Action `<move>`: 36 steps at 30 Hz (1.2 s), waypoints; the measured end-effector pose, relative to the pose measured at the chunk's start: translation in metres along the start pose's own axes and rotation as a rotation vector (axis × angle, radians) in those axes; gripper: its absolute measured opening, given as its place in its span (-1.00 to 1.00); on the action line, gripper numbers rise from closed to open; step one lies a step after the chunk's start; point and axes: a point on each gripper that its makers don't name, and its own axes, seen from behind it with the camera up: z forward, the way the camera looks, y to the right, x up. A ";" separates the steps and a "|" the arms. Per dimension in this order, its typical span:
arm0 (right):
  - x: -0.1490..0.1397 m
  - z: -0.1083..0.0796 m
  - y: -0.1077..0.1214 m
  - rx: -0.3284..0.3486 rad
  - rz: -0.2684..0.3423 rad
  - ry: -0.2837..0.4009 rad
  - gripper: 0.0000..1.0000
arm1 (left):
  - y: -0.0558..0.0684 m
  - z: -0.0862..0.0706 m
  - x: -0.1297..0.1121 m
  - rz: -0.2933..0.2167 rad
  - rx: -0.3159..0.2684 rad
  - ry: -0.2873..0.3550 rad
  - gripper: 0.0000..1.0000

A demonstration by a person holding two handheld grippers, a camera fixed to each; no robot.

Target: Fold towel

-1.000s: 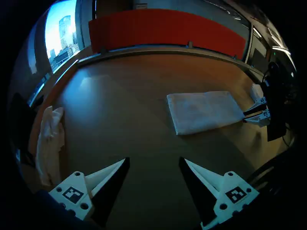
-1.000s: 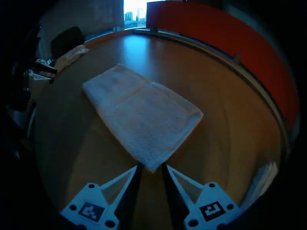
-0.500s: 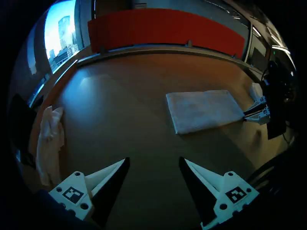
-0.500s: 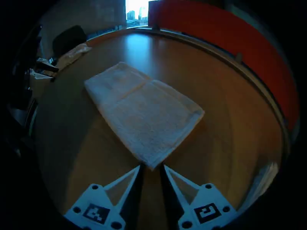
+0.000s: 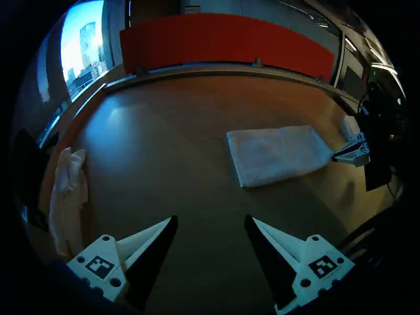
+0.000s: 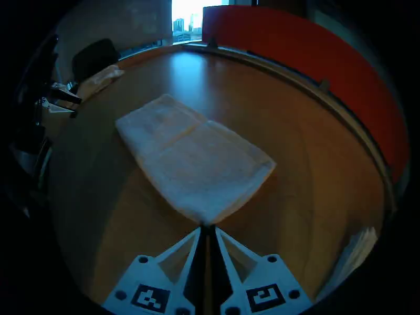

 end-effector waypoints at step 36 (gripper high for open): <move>0.064 -0.065 0.018 -0.070 -0.047 0.141 -0.93 | -0.007 -0.009 0.007 -0.002 0.014 0.020 0.89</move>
